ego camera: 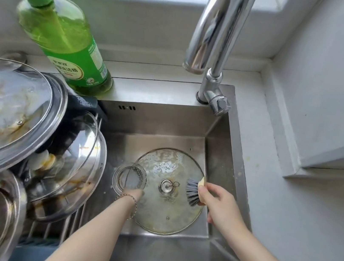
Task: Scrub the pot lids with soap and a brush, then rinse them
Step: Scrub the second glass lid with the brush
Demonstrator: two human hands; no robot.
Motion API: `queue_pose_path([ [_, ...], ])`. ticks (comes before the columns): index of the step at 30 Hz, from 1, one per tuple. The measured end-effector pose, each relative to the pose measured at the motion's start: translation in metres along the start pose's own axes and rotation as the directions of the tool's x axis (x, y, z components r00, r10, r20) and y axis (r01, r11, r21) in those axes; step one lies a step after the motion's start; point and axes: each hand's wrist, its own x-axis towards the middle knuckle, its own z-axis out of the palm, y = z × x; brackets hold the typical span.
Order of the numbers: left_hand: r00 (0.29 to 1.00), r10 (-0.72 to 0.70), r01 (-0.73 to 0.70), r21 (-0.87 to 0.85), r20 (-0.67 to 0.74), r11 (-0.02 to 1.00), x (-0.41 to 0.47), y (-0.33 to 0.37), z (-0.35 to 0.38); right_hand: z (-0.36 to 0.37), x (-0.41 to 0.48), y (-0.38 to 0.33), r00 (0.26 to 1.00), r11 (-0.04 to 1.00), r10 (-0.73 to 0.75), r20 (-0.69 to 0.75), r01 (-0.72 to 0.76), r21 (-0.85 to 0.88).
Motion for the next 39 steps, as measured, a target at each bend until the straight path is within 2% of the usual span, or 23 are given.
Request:
queue_pose_path([
  [3,0.99,0.142,-0.138,0.172,-0.014,0.975,-0.026,0.018,-0.013,0.005,-0.004,-0.009,1.0,1.0,-0.007,0.01,0.007,-0.012],
  [6,0.932,0.35,-0.36,0.339,0.095,0.869,-0.067,0.043,-0.037,0.012,-0.013,-0.03,0.999,1.0,-0.011,0.035,0.011,-0.02],
  [10,0.815,0.553,-0.575,0.352,0.172,0.739,-0.131,0.071,-0.086,0.026,-0.03,-0.076,0.995,0.999,-0.033,0.099,0.029,0.034],
  [13,0.696,0.71,-0.682,0.405,0.105,0.609,-0.175,0.095,-0.14,0.041,-0.043,-0.12,0.99,0.986,-0.002,0.141,-0.022,0.165],
  [17,0.558,0.822,-0.73,0.402,-0.115,0.552,-0.208,0.13,-0.222,0.063,-0.061,-0.186,0.976,0.94,-0.022,0.215,-0.053,0.336],
  [20,0.41,0.87,-0.759,0.427,-0.274,0.492,-0.214,0.16,-0.273,0.083,-0.065,-0.23,0.957,0.9,-0.063,0.282,-0.068,0.432],
  [23,0.263,0.909,-0.778,0.486,-0.324,0.398,-0.206,0.189,-0.306,0.106,-0.056,-0.268,0.951,0.877,-0.06,0.303,-0.095,0.471],
  [25,0.194,0.926,-0.747,0.563,-0.325,0.354,-0.196,0.208,-0.318,0.12,-0.046,-0.287,0.951,0.885,-0.057,0.305,-0.093,0.457],
  [26,0.183,0.933,-0.729,0.594,-0.311,0.34,-0.191,0.218,-0.323,0.127,-0.042,-0.295,0.952,0.893,-0.057,0.301,-0.086,0.441],
  [28,0.213,0.954,-0.737,0.607,-0.209,0.298,-0.179,0.238,-0.329,0.14,-0.035,-0.308,0.957,0.916,-0.061,0.284,-0.06,0.397],
  [31,0.329,0.944,-0.732,0.642,0.038,0.229,-0.166,0.259,-0.333,0.159,-0.025,-0.32,0.959,0.951,-0.07,0.276,-0.02,0.31],
  [32,0.359,0.93,-0.711,0.668,0.08,0.217,-0.164,0.263,-0.334,0.164,-0.021,-0.323,0.958,0.955,-0.073,0.277,-0.013,0.297],
  [39,0.431,0.901,-0.726,0.613,0.053,0.311,-0.153,0.28,-0.336,0.172,-0.003,-0.323,0.957,0.967,-0.069,0.284,-0.006,0.255],
])
